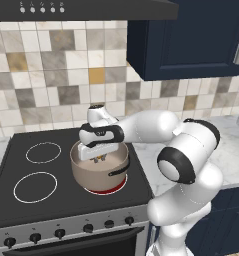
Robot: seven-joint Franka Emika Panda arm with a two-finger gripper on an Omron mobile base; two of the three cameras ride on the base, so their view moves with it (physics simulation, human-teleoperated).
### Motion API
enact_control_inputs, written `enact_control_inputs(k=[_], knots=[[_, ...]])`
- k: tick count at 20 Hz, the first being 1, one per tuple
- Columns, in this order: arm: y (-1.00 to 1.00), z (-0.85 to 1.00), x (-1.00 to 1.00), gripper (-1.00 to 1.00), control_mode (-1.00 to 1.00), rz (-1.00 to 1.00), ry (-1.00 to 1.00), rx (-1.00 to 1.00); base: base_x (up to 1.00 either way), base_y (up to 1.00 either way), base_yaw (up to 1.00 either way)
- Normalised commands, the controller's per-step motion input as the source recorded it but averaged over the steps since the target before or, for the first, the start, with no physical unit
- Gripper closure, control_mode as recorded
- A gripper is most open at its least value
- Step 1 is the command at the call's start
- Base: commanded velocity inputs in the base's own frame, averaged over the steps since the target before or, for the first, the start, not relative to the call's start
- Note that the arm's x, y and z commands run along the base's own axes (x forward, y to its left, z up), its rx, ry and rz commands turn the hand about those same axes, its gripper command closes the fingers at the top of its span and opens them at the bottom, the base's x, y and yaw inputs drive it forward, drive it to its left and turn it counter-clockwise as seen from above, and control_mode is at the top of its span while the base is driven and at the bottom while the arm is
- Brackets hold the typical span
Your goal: Turn on the burner for the pot on the stove. Wait thirty seconds for the pot to heat up. Then add the mushroom to the pot.
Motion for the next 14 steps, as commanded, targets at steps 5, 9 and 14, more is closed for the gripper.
enact_control_inputs(k=[5,9,14], knots=[[0.00,0.00,0.00,1.00,-1.00,0.00,0.00,0.00,0.00,0.00,0.00],[0.00,0.00,0.00,1.00,-1.00,0.00,0.00,0.00,0.00,0.00,0.00],[0.00,0.00,0.00,1.00,-1.00,0.00,0.00,0.00,0.00,0.00,0.00]])
